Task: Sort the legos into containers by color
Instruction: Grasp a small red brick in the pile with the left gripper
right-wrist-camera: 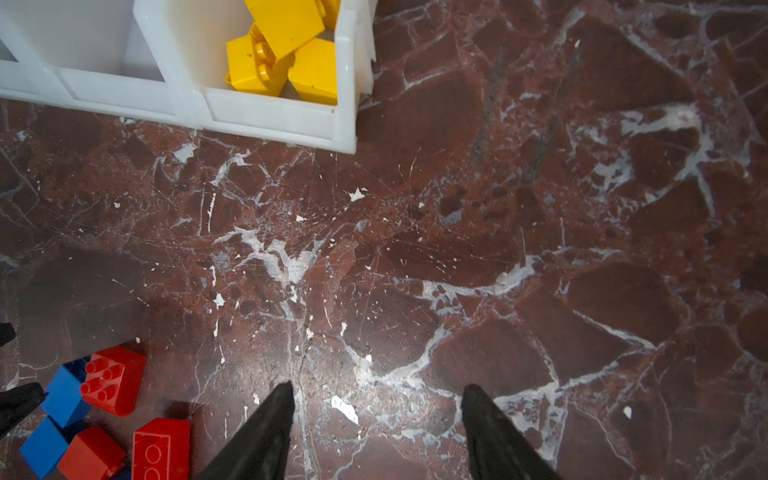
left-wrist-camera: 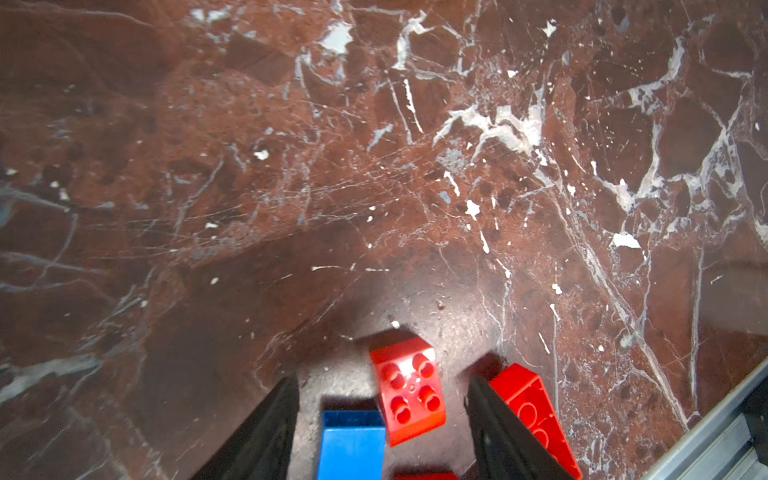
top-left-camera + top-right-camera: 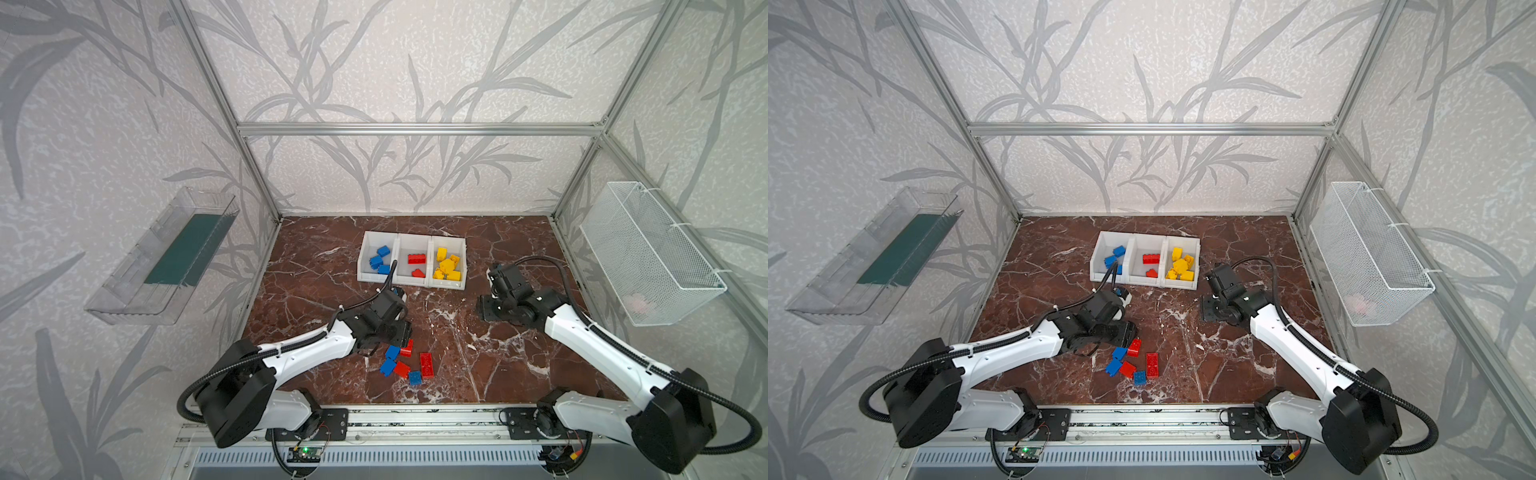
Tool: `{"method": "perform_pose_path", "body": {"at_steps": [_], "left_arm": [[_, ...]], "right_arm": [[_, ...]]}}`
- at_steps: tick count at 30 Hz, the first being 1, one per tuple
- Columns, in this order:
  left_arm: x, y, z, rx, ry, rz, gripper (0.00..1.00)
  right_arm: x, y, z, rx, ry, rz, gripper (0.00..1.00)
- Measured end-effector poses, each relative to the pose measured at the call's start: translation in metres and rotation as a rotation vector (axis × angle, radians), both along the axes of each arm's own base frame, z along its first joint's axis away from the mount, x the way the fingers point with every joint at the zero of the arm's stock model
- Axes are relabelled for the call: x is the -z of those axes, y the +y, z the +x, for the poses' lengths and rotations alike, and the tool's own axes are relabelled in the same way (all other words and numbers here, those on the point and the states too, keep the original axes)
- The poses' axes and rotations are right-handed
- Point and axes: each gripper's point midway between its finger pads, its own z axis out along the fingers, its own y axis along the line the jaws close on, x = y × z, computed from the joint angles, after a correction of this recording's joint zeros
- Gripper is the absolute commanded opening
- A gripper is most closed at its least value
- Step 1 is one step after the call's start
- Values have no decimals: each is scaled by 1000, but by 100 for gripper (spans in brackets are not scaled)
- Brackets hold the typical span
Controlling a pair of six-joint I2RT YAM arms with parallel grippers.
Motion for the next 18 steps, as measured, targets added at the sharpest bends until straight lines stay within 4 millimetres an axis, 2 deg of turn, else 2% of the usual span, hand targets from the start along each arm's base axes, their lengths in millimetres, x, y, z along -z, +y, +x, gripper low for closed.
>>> {"method": "perform_pose_path", "body": {"at_steps": [4,10,18], "left_arm": [[7,-8,-5,28,29,43,66],[21,-8,-16,47,67,102,66],[29,-26,-17,82,99,144,61]], "right_arm": [[3,-5,-7,28,1,9,65],[6,-11,-15,54,-2,23,66],[12,-14,-22,73,5,30,66]]}}
